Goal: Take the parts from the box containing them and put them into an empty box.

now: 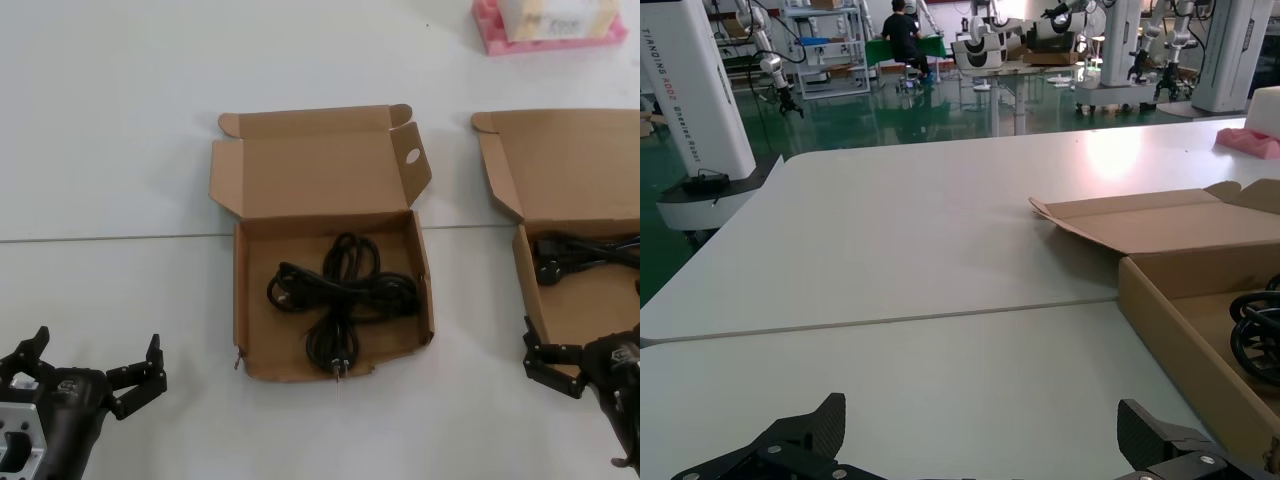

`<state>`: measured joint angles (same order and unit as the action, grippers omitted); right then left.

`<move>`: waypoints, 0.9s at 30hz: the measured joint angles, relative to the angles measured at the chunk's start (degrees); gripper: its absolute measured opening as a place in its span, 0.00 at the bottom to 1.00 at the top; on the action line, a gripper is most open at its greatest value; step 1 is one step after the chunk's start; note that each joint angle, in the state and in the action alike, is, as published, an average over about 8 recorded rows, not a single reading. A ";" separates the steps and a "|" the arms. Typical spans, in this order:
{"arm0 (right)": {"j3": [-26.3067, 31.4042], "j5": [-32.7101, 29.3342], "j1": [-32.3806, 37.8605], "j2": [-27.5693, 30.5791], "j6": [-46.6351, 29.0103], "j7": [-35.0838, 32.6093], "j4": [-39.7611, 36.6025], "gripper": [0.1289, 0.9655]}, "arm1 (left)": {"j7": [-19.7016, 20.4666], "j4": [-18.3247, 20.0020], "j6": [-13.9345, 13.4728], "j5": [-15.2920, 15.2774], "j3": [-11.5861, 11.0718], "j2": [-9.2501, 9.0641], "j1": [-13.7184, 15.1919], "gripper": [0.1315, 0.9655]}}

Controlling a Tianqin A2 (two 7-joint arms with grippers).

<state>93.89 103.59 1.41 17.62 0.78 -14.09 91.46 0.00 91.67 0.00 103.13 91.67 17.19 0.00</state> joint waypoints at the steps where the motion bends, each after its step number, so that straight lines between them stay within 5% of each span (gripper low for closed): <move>1: 0.00 0.00 0.00 0.00 0.00 0.00 0.00 1.00 | 0.00 0.00 0.00 0.00 0.00 0.00 0.00 1.00; 27: 0.00 0.00 0.00 0.00 0.00 0.00 0.00 1.00 | 0.00 0.00 0.00 0.00 0.00 0.00 0.00 1.00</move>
<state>93.89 103.59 1.41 17.62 0.78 -14.09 91.46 0.00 91.67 0.00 103.13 91.67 17.19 0.00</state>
